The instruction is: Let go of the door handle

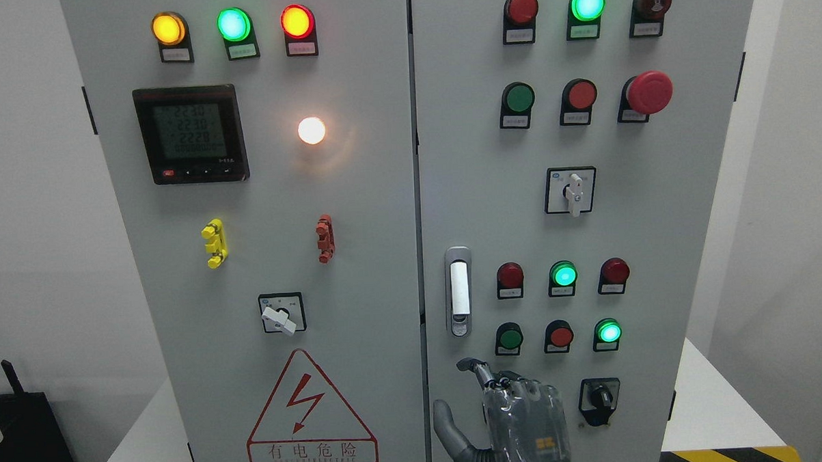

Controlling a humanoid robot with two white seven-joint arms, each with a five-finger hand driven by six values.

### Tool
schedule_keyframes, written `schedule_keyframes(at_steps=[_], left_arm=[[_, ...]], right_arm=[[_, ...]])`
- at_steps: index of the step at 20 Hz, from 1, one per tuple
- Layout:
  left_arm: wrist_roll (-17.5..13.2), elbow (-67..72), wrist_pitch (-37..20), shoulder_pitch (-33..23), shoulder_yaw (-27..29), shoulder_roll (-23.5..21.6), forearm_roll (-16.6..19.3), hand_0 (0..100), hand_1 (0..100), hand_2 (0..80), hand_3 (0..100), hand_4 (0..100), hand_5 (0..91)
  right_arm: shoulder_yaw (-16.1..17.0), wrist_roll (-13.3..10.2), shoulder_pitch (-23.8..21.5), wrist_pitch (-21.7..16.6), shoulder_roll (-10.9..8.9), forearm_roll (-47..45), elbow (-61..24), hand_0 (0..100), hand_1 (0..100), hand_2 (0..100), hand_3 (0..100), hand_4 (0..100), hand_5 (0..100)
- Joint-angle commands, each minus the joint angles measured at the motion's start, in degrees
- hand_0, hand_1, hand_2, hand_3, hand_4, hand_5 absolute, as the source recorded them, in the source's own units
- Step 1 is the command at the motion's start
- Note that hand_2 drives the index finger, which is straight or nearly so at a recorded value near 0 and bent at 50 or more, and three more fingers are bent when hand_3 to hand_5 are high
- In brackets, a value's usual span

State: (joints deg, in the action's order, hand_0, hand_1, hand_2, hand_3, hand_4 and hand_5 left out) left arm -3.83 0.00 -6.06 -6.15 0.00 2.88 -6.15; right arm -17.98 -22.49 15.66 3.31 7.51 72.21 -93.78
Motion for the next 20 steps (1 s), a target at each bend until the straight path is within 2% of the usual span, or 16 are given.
schedule_keyframes(at_steps=[1, 4, 5, 6, 7, 9, 12, 17, 20], left_arm=[[0.0, 1.1, 0.0, 0.0, -0.8, 0.0, 0.0, 12, 39, 0.0, 0, 0, 0.0], [0.0, 1.1, 0.0, 0.0, -0.8, 0.0, 0.0, 12, 39, 0.0, 0, 0, 0.0], [0.0, 1.1, 0.0, 0.0, -0.8, 0.0, 0.0, 12, 39, 0.0, 0, 0, 0.0], [0.0, 1.1, 0.0, 0.0, -0.8, 0.0, 0.0, 12, 39, 0.0, 0, 0, 0.0], [0.0, 1.1, 0.0, 0.0, -0.8, 0.0, 0.0, 12, 39, 0.0, 0, 0, 0.0], [0.0, 1.1, 0.0, 0.0, -0.9, 0.0, 0.0, 12, 39, 0.0, 0, 0, 0.0], [0.0, 1.1, 0.0, 0.0, -0.8, 0.0, 0.0, 12, 39, 0.0, 0, 0, 0.0], [0.0, 1.1, 0.0, 0.0, -0.8, 0.0, 0.0, 12, 39, 0.0, 0, 0, 0.0], [0.0, 1.1, 0.0, 0.0, -0.8, 0.0, 0.0, 12, 39, 0.0, 0, 0, 0.0]], right_arm=[[1.9, -0.1, -0.2, -0.5, -0.39, -0.4, -1.1, 33, 14, 96, 100, 100, 100], [1.9, -0.4, 0.1, -0.5, -0.30, -0.9, -1.7, 33, 13, 97, 100, 100, 100], [1.9, -1.1, 0.2, -0.5, -0.13, -0.9, -2.0, 31, 18, 98, 100, 100, 100], [1.9, -1.5, 0.3, -0.5, -0.04, -0.9, -2.2, 25, 29, 97, 100, 100, 100], [1.8, -1.7, 0.3, -0.5, 0.14, -0.9, -2.4, 24, 34, 96, 100, 98, 100], [1.8, -1.7, 0.4, -0.5, 0.23, -0.9, -2.8, 23, 50, 93, 100, 95, 100], [1.4, -1.6, 1.1, -0.5, 0.23, -0.9, -3.1, 22, 61, 91, 100, 95, 100], [1.3, -0.8, 4.8, -0.5, 0.31, -0.9, -3.3, 23, 63, 90, 100, 94, 100], [0.9, -0.7, 5.3, -0.5, 0.31, -0.9, -3.3, 23, 61, 90, 100, 94, 100]])
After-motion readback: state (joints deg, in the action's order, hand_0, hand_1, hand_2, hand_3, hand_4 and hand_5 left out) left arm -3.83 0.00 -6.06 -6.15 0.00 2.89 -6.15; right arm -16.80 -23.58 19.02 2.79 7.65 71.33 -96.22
